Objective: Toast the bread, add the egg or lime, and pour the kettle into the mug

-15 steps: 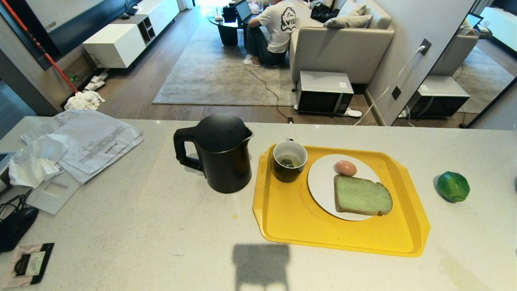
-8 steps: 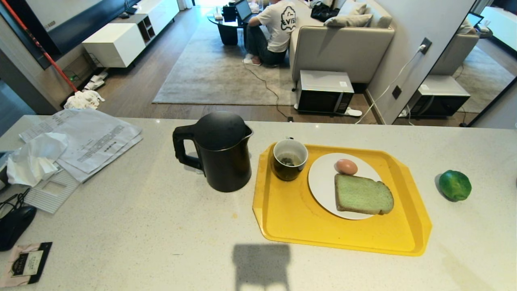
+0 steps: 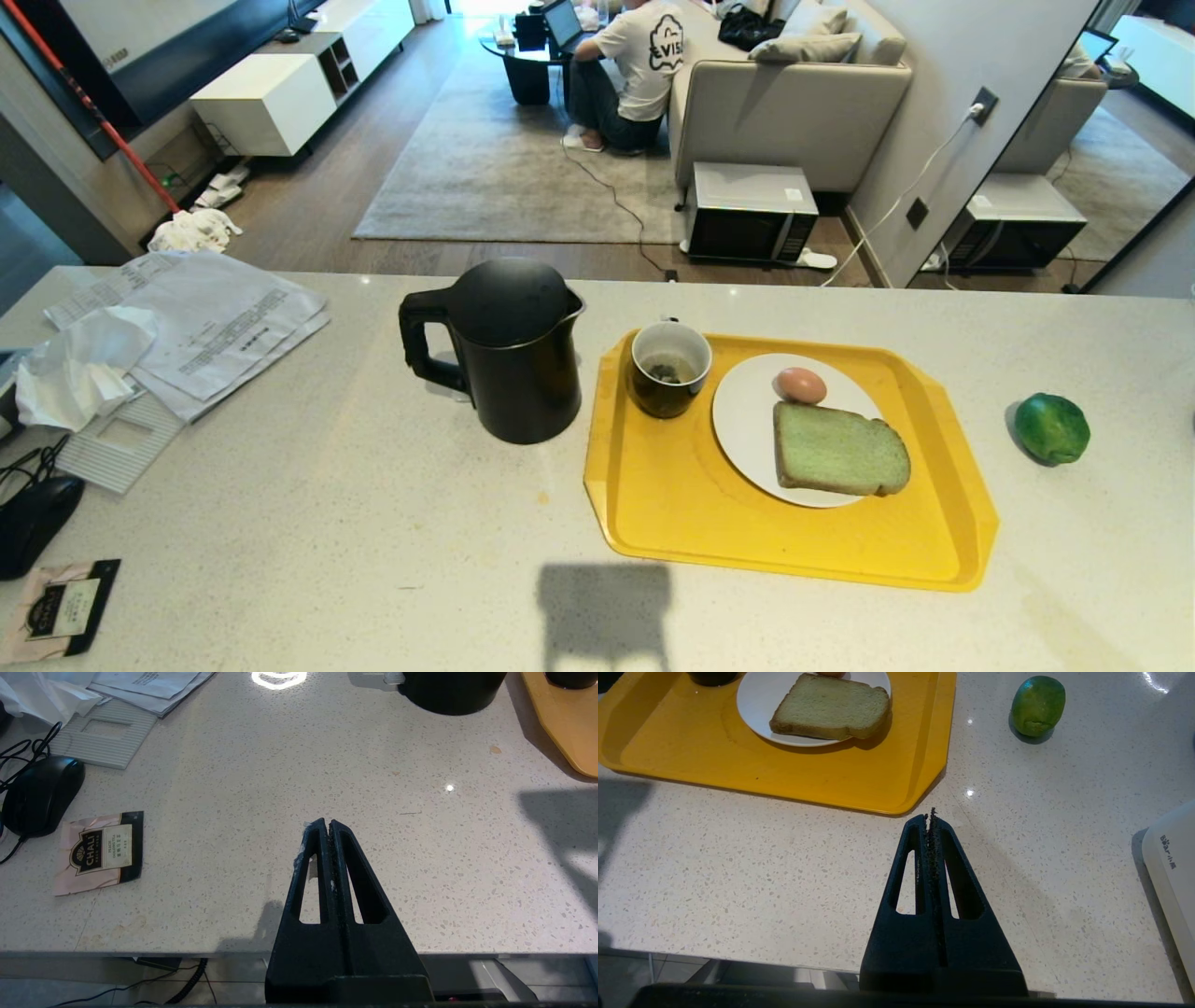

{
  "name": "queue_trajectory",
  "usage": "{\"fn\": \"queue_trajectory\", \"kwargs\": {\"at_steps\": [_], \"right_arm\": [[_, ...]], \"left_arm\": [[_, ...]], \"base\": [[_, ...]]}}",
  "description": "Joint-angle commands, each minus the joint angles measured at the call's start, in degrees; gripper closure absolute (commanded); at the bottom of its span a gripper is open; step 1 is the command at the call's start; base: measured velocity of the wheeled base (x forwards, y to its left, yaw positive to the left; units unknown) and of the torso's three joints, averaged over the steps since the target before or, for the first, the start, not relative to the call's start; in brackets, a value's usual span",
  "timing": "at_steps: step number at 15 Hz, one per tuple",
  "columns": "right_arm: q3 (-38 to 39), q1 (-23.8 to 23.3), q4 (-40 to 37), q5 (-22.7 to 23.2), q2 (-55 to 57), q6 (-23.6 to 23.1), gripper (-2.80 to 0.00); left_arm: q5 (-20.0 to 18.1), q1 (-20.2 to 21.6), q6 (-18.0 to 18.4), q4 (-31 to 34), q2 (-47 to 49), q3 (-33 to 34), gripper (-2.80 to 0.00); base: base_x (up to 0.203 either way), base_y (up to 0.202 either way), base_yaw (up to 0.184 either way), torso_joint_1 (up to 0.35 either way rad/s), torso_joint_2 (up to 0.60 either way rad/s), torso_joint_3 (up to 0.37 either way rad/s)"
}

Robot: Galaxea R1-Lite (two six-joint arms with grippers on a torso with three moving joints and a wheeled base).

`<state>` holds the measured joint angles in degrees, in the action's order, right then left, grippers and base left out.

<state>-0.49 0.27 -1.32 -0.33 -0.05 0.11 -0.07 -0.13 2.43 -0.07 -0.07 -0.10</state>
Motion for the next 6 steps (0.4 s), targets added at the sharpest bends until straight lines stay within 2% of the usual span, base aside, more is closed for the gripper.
{"fn": "queue_trajectory", "kwargs": {"at_steps": [1,6], "right_arm": [[-0.04,0.08,0.00,-0.02,0.05,0.07,0.00],[-0.04,0.07,0.00,-0.11,0.05,0.07,0.00]], "left_arm": [[-0.01,0.03,0.04,-0.01,0.07,0.01,0.00],[-0.01,0.04,0.04,-0.01,0.07,0.01,0.00]], "base": [[0.000,0.000,0.000,0.000,0.00,0.000],[0.000,0.000,0.000,0.000,0.00,0.000]]}}
